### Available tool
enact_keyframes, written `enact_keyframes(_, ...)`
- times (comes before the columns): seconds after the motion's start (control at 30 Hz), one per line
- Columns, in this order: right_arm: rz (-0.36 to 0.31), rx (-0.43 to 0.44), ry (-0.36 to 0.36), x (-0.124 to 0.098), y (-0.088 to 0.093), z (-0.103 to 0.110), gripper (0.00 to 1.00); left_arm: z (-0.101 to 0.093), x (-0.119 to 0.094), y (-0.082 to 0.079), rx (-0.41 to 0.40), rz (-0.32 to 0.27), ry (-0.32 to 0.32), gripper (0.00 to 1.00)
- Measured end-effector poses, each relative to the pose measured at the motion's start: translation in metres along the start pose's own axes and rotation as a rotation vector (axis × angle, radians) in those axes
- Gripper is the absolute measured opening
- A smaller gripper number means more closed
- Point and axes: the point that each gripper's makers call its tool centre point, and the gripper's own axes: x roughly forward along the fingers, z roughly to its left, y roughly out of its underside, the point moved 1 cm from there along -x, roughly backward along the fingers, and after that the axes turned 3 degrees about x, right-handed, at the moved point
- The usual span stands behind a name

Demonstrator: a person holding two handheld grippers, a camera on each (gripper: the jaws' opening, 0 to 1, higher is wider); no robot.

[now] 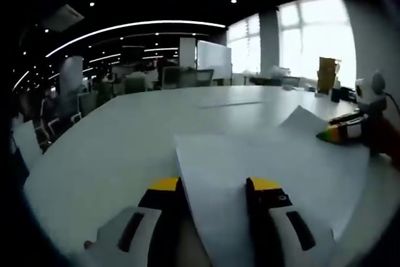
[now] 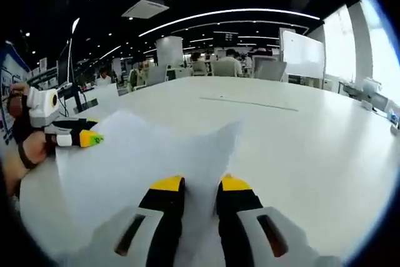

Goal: Organize the stack of printing papers by aligning and flattening the scattered papers on the table

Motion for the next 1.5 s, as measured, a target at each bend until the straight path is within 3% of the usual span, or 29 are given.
enact_keyframes(0.37, -0.003, -0.02, 0.019, 0.0017, 0.0007, 0.0003, 0.19, 0.0, 0.0024, -0.0011, 0.026, -0.002, -0.011, 0.45)
enact_keyframes(0.8, -0.009, -0.015, 0.049, 0.003, 0.0001, -0.0067, 0.22, 0.0064, 0.0084, -0.003, -0.003, -0.008, -0.005, 0.45)
enact_keyframes(1.5, -0.014, -0.002, 0.04, 0.0025, 0.0007, -0.0069, 0.25, -0.0012, 0.0036, -0.0062, -0.049, -0.034, 0.022, 0.49)
